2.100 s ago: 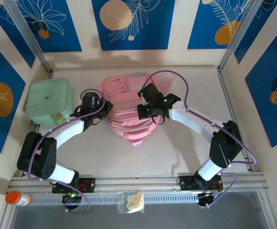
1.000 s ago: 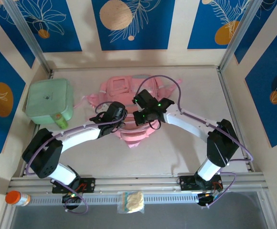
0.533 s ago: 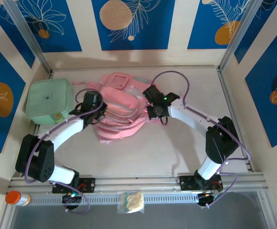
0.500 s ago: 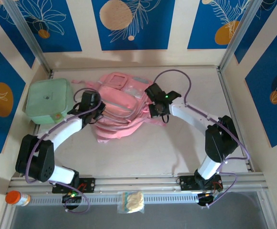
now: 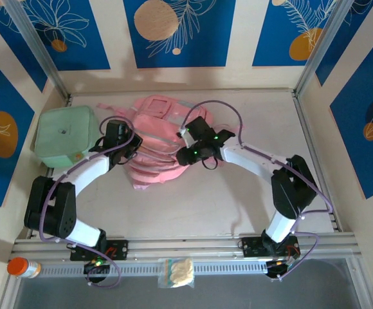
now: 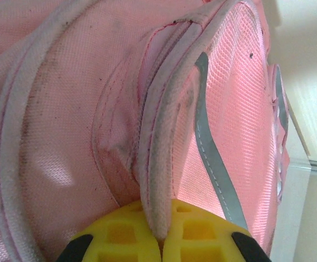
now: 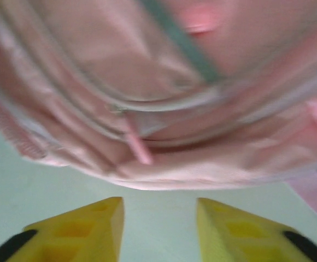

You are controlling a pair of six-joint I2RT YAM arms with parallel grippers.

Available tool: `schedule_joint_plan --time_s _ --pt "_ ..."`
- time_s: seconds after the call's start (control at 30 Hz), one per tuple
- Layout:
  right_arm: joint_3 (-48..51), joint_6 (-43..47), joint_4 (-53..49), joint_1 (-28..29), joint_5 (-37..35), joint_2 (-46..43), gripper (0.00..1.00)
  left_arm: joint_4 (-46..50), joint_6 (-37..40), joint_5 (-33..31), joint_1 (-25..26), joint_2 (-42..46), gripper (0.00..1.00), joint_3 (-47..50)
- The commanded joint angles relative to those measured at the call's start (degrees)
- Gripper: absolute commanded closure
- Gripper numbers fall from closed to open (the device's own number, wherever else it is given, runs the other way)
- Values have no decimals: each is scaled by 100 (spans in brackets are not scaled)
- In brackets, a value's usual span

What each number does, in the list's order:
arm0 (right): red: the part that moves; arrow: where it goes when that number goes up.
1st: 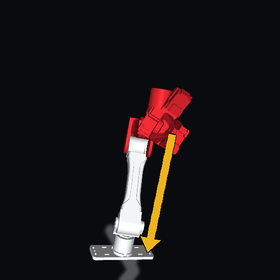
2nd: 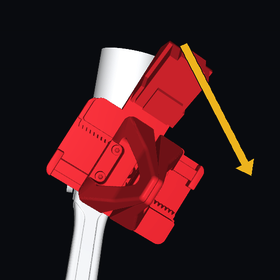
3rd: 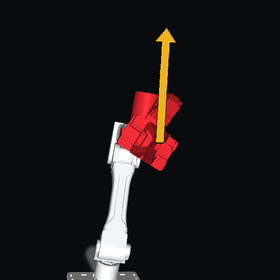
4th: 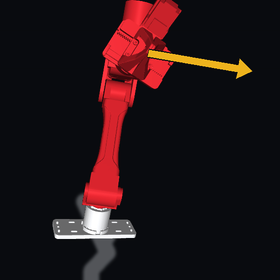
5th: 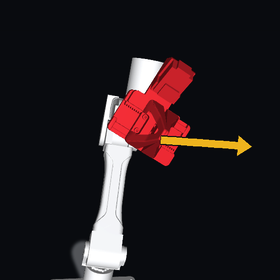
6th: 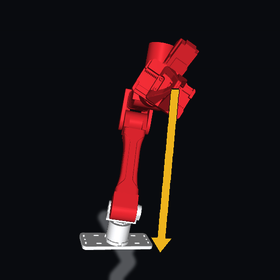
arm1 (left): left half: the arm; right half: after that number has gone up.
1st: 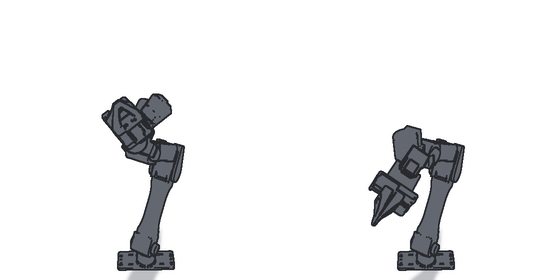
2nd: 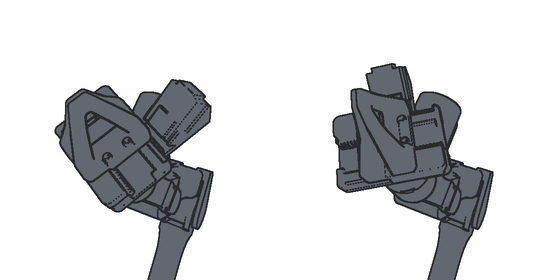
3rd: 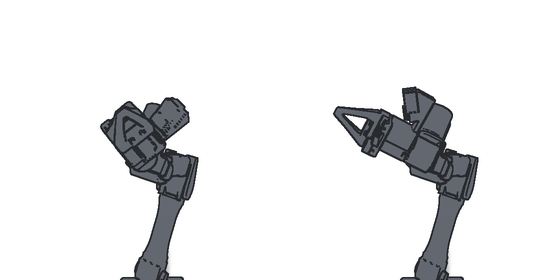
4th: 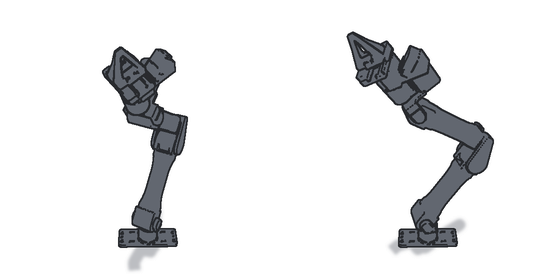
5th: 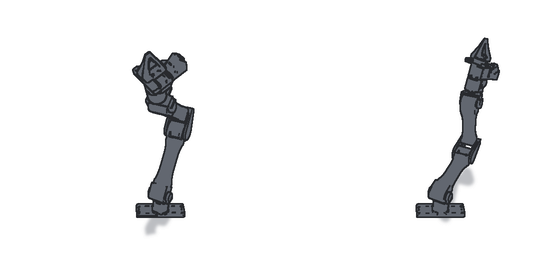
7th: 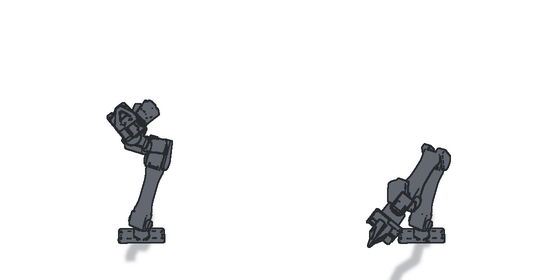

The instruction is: Pack the student bag

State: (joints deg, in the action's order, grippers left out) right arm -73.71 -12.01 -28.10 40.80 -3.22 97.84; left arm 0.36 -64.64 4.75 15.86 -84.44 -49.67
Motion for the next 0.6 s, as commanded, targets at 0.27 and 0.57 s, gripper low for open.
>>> schedule_joint_plan --time_s 0.27,0.57 --pt "-502 459 474 98 244 895 52 -166 42 235 40 33 100 -125" --pt "-707 736 553 275 -445 1155 80 -252 30 250 32 -19 100 -68"
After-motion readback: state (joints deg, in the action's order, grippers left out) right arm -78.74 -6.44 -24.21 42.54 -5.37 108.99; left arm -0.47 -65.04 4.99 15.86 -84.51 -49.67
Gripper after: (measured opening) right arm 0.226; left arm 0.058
